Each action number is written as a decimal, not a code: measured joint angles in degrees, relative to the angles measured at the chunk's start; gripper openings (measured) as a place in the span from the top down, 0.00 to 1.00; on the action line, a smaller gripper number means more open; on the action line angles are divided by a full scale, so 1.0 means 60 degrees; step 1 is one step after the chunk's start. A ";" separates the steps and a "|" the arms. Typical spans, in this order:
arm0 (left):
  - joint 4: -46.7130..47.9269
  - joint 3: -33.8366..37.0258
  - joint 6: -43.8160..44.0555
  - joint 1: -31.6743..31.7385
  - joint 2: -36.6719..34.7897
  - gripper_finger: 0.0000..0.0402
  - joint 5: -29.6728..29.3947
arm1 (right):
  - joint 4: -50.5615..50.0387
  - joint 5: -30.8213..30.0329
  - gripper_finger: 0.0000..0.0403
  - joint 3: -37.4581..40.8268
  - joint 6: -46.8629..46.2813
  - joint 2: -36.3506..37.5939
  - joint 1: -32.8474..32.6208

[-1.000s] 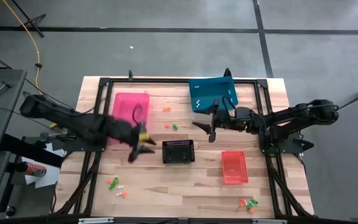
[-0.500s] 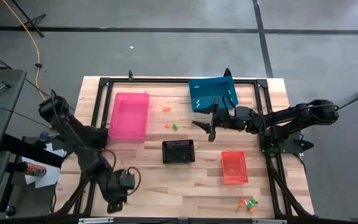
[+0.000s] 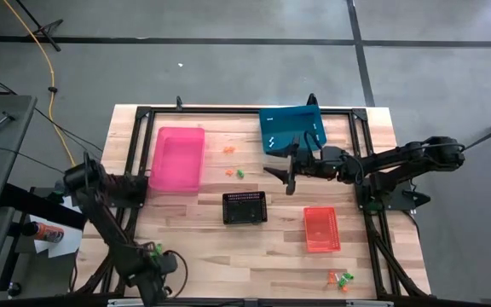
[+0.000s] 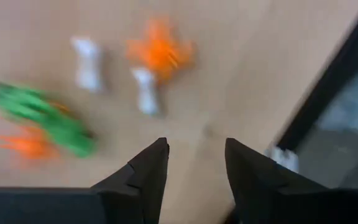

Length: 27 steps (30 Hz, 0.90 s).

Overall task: Sort Halloween decoration
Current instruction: Put the white bone toy into the blue bin

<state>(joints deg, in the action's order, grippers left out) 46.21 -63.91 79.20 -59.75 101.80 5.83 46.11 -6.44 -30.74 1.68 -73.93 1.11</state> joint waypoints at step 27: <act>0.1047 -0.0075 0.0034 -0.0760 0.0266 0.67 -0.2591 | 0.0148 -0.0004 0.40 0.0000 -0.0032 0.0000 0.0319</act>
<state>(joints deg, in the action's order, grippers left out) 52.49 -64.36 79.40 -64.31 103.39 -9.72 47.00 -6.46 -30.74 1.48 -73.93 3.03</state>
